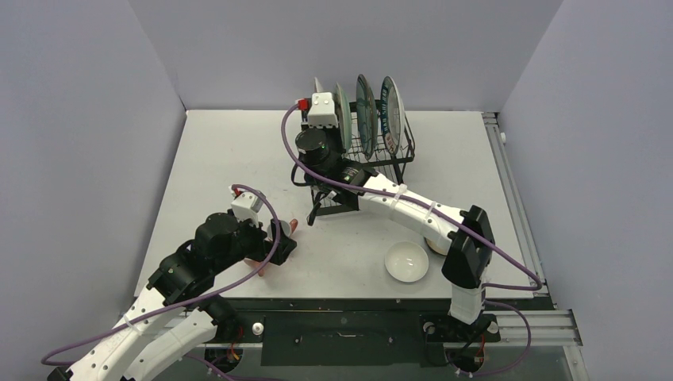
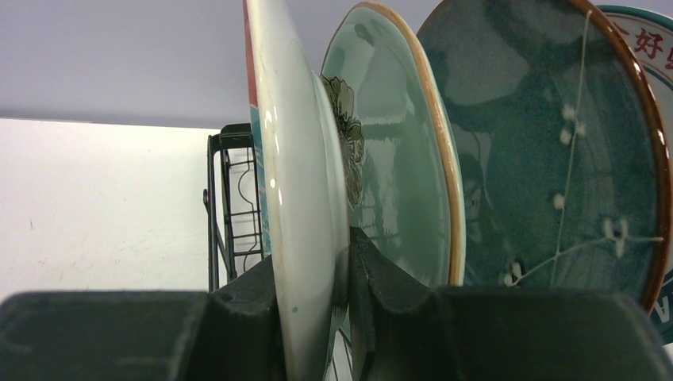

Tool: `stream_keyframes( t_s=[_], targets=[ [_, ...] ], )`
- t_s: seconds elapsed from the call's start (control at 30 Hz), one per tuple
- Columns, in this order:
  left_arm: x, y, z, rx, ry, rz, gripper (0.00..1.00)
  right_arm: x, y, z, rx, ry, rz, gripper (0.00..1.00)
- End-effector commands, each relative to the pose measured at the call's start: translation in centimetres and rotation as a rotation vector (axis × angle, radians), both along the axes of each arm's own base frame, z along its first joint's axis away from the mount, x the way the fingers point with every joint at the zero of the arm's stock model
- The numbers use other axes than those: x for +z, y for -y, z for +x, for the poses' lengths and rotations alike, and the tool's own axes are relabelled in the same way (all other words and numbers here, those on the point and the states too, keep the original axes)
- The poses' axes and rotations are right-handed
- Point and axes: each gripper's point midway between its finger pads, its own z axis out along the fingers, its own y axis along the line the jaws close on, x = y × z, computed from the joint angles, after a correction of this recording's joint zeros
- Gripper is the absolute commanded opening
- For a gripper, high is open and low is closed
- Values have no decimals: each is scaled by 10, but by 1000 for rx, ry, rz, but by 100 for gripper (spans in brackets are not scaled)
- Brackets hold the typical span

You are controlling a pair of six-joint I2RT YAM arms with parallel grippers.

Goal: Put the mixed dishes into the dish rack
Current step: Insert the plate into the dish rack.

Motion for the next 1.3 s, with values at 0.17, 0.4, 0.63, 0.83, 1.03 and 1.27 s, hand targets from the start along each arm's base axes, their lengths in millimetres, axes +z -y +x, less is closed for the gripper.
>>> stream_keyframes(
  t_s=[0.17, 0.4, 0.63, 0.83, 1.03, 1.27],
  targets=[
    [15, 5, 7, -8, 59, -41, 96, 64, 21, -18, -22, 108, 230, 0],
    [15, 5, 7, -5, 57, -39, 96, 59, 25, -19, -33, 91, 224, 7],
    [15, 4, 7, -3, 58, -38, 96, 63, 27, -21, -38, 97, 246, 31],
    [14, 5, 8, -4, 55, -36, 96, 74, 32, -26, -39, 106, 271, 45],
    [14, 5, 7, -6, 54, -38, 96, 85, 32, -31, -16, 114, 299, 52],
    [14, 5, 8, -7, 54, -40, 96, 91, 28, -35, 4, 115, 309, 52]
  ],
)
